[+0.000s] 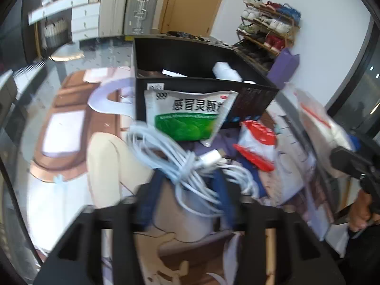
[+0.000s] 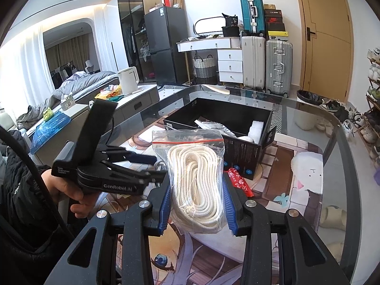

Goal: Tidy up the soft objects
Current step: 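Close the left gripper on the white cable coil while the right gripper holds the rope bag, then carry the cable coil and rope bag over the black bin with both grippers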

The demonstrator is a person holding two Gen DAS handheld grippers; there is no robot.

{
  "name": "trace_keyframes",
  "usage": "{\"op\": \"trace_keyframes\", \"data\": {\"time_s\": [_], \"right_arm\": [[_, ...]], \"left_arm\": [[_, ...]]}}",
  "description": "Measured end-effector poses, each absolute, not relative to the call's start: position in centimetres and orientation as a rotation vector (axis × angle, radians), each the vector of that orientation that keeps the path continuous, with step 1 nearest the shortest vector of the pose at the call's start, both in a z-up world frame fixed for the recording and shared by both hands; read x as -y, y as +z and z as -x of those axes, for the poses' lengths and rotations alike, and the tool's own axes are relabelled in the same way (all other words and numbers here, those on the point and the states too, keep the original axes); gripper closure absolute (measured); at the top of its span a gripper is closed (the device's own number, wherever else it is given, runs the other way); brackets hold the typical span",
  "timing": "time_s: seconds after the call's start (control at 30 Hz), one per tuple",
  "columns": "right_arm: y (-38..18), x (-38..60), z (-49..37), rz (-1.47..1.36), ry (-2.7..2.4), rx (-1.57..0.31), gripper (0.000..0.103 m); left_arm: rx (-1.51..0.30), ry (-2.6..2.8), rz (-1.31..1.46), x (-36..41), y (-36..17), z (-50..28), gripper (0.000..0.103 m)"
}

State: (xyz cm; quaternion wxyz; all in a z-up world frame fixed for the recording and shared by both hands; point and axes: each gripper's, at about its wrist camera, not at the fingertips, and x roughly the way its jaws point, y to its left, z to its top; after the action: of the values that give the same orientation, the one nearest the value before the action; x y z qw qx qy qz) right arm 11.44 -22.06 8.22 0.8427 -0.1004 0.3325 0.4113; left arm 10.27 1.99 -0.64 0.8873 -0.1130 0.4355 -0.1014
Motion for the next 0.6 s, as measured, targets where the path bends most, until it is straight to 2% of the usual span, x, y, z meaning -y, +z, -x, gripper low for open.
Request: {"op": "trace_keyframes", "data": {"time_s": [0.27,0.33,0.6], "right_arm": [[8.2,22.1,-11.5,0.211,0.868,-0.701,0.064],[8.2,22.1,-11.5,0.211,0.866,-0.701,0.064],[8.4,22.1,-11.4,0.215,0.870,-0.698,0.064]], "left_arm": [[-0.865,-0.216,0.239,-2.3,-0.4,-9.2,0.076],[-0.853,-0.216,0.240,-2.5,-0.2,-8.9,0.082],[-0.836,-0.225,0.237,-2.8,0.0,-8.2,0.084]]}}
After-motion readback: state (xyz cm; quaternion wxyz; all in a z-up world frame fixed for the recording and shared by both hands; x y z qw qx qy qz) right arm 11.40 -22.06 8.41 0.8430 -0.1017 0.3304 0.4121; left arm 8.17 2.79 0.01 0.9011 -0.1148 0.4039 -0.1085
